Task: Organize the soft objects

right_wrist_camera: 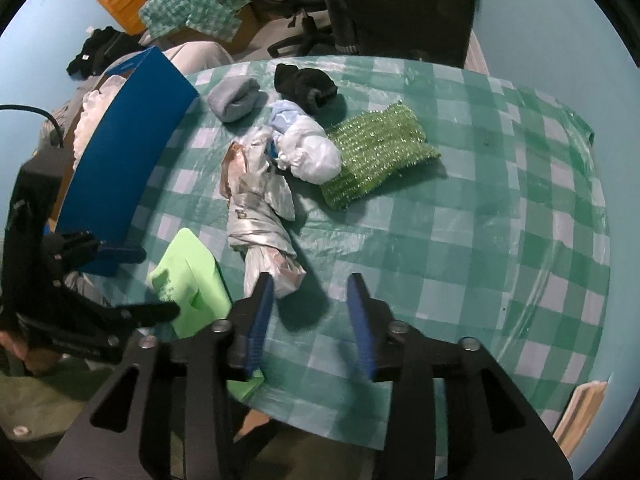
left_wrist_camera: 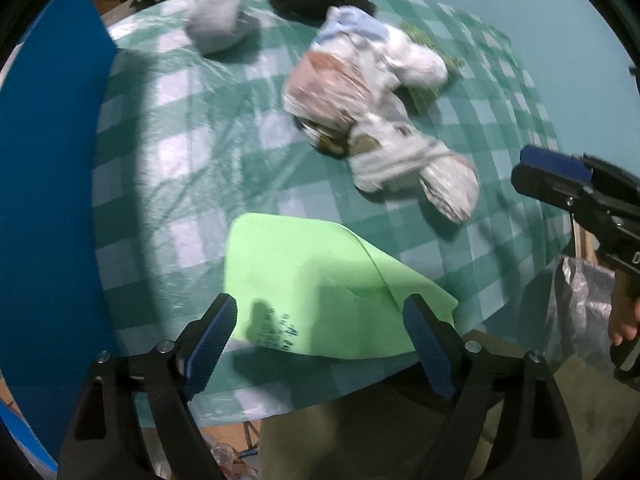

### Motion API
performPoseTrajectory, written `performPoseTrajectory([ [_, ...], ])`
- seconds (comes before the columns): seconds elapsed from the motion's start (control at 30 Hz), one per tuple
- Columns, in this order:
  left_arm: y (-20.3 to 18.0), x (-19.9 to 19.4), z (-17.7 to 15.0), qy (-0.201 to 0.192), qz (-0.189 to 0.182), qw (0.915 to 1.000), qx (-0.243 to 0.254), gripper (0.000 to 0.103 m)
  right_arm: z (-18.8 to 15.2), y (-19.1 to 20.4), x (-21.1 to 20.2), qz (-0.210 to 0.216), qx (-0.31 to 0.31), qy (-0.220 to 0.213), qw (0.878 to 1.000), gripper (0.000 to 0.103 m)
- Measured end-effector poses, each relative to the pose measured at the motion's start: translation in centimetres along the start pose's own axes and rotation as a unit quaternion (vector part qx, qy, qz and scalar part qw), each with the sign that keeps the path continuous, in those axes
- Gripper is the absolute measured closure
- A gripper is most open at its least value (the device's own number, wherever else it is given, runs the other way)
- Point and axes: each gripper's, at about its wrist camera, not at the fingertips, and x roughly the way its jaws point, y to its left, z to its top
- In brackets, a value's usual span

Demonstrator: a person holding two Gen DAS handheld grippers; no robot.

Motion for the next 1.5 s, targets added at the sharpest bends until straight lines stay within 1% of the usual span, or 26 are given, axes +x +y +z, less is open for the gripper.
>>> performPoseTrajectory([
  [0.03, -0.3, 0.3, -0.1, 0.003, 0.002, 1.0, 0.004, 0.017, -0.1, 0.0, 0.1, 0.0, 0.001, 0.0, 1.0, 0.049],
  [0.1, -0.9, 0.7, -0.3, 0.008, 0.005, 0.9999, 0.008, 0.017, -0.2, -0.1, 0.1, 0.0, 0.004, 0.0, 1.0, 0.046],
  [0.4, -2.8, 3.1, -1.0, 0.023, 0.028, 0.9992, 0.018, 0.017, -0.7, -0.5, 0.4, 0.003, 0.004, 0.011, 1.0, 0.046],
  [0.43, -3.5, 3.5, -0.8, 0.024, 0.032, 0.9991, 0.017, 0.017, -0.8, -0.5, 0.4, 0.004, 0.003, 0.012, 1.0, 0.046],
  [0.67, -4.4, 3.9, -0.6, 0.007, 0.049, 0.9986, 0.02, 0.015, -0.9, -0.4, 0.2, 0.002, -0.011, 0.015, 1.0, 0.046],
  [0.77, -4.6, 3.8, -0.9, -0.001, 0.063, 0.9978, 0.023, 0.019, -0.9, -0.4, 0.2, 0.002, -0.01, 0.015, 1.0, 0.046],
  [0.9, -4.6, 3.4, -1.4, -0.014, 0.091, 0.9954, 0.026, 0.033, -0.6, -0.1, 0.3, 0.003, -0.013, 0.016, 1.0, 0.046],
  [0.97, -4.4, 3.1, -1.6, -0.023, 0.093, 0.9952, 0.02, 0.042, -0.5, 0.0, 0.4, 0.005, -0.014, 0.017, 1.0, 0.046],
  [1.0, -4.2, 2.9, -1.7, -0.029, 0.093, 0.9951, 0.014, 0.052, -0.4, 0.2, 0.4, 0.006, -0.016, 0.018, 1.0, 0.046],
  [1.03, -3.8, 2.6, -1.8, -0.038, 0.093, 0.9949, 0.005, 0.067, -0.4, 0.3, 0.5, 0.006, -0.018, 0.019, 1.0, 0.046],
  [1.07, -3.4, 2.4, -1.8, -0.042, 0.092, 0.9949, 0.0, 0.076, -0.3, 0.4, 0.6, 0.006, -0.02, 0.02, 1.0, 0.046],
  [1.1, -3.0, 2.3, -1.9, -0.045, 0.088, 0.9951, -0.007, 0.091, -0.2, 0.5, 0.7, 0.007, -0.021, 0.02, 1.0, 0.046],
  [1.13, -2.5, 2.2, -1.9, -0.046, 0.08, 0.9956, -0.017, 0.095, -0.2, 0.6, 0.7, 0.008, -0.021, 0.02, 1.0, 0.046],
  [1.2, -1.8, 2.1, -2.1, -0.047, 0.068, 0.9962, -0.029, 0.099, 0.1, 0.9, 0.9, 0.01, -0.023, 0.019, 0.999, 0.046],
  [1.3, -0.7, 2.0, -2.3, -0.046, 0.055, 0.9965, -0.043, 0.1, 0.6, 1.5, 1.1, 0.013, -0.029, 0.019, 0.999, 0.046],
  [1.5, 1.6, 0.9, -2.1, -0.061, 0.054, 0.9947, -0.062, 0.1, 1.7, 3.0, 1.9, 0.018, -0.045, 0.02, 0.999, 0.044],
])
